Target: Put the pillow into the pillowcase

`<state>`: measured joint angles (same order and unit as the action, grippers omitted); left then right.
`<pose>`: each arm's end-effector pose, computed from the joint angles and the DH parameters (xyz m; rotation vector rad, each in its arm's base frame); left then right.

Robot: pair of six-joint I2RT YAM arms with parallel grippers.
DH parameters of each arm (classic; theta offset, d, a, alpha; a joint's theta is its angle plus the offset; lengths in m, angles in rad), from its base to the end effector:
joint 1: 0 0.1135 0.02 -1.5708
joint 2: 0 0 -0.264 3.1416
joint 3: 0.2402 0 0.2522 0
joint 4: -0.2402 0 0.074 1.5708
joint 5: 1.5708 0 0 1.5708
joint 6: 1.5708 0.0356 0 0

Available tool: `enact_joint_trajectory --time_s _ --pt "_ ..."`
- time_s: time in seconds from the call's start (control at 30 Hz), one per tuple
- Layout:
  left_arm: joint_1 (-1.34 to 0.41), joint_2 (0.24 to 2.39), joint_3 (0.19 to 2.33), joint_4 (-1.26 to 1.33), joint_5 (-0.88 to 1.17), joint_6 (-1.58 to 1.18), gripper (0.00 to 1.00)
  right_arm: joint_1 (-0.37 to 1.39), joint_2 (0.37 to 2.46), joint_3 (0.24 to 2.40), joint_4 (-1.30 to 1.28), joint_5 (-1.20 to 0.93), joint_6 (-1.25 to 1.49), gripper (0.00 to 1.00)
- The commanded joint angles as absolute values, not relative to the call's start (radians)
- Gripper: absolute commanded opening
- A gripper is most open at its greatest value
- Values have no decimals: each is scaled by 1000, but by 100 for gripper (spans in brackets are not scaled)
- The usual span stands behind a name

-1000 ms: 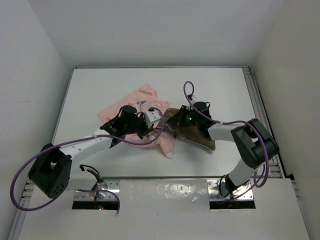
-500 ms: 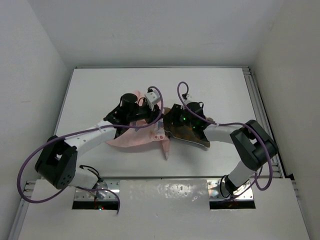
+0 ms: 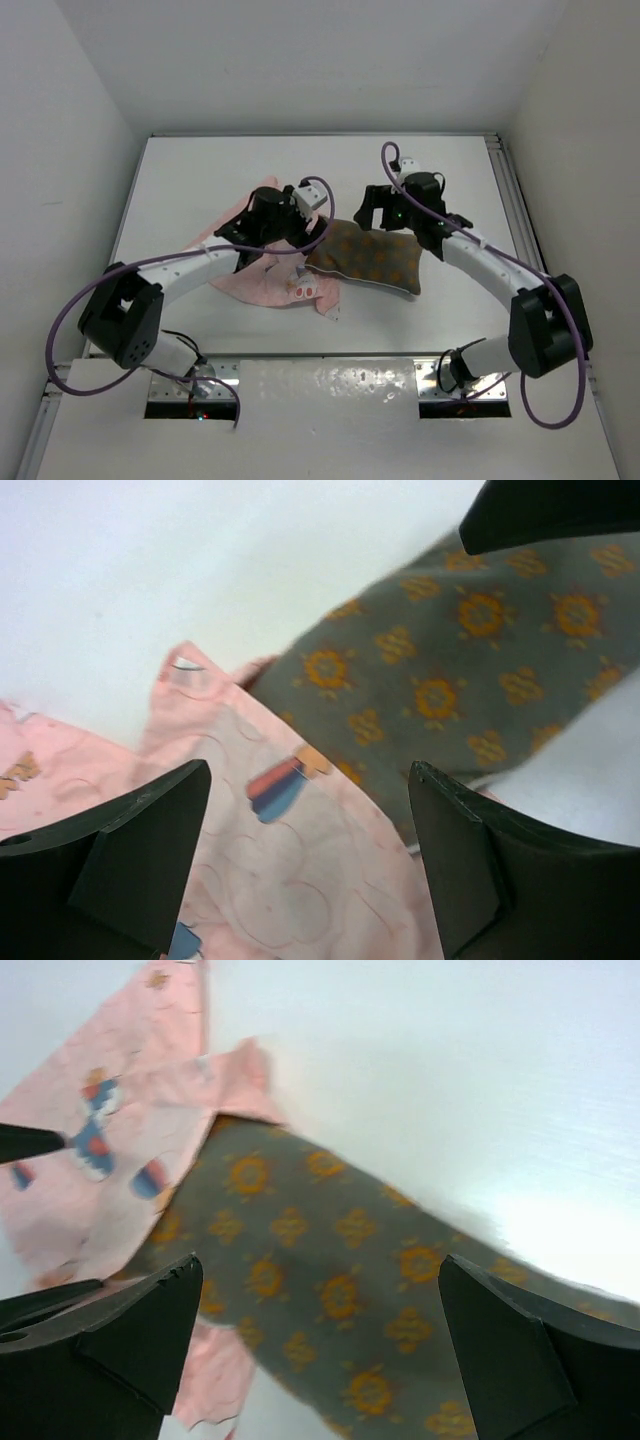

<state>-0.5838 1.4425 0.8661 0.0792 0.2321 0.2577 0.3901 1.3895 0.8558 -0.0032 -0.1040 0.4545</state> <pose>0.2623 -0.1831 0.2403 0.9803 1.8377 -0.4397 0.2833 0.1205 0.2443 0.0057 2.1654 0.6071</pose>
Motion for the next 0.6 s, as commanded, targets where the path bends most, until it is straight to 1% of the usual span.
enact_joint_trajectory --time_s 0.0,0.1,0.13,0.2,0.27,0.33,0.37,0.4,0.43,0.47,0.5,0.53,0.57 --pt "-594 1488 919 120 123 293 79 351 1516 945 -138 -132 354 99" --pt "-594 1548 927 135 130 333 77 339 1600 1022 -169 -162 331 99" --pt "-594 1563 925 129 164 350 77 336 1644 1034 -166 -185 319 99" --pt "-595 1598 928 101 202 373 75 330 1689 1066 -149 -285 295 99" --pt "-594 1626 928 78 259 376 77 336 1758 1117 -169 -371 255 99" --pt "-595 1646 928 80 241 358 76 341 1828 1152 -204 -415 229 99" --pt "-594 1661 928 81 224 341 61 344 1847 1167 -215 -466 219 99" --pt "-594 1666 930 89 192 338 50 344 1859 1164 -218 -497 213 99" --pt "-592 1664 930 92 183 336 29 348 1870 1149 -213 -529 198 99" --pt "-591 1663 936 94 180 348 23 348 1879 1135 -203 -557 195 99" --pt "-591 1658 940 92 179 357 20 350 1879 1120 -195 -605 190 98" --pt "-588 1658 960 84 189 363 18 351 1878 1097 -190 -635 177 81" --pt "-584 1655 975 77 202 367 18 351 1875 1091 -192 -662 169 60"
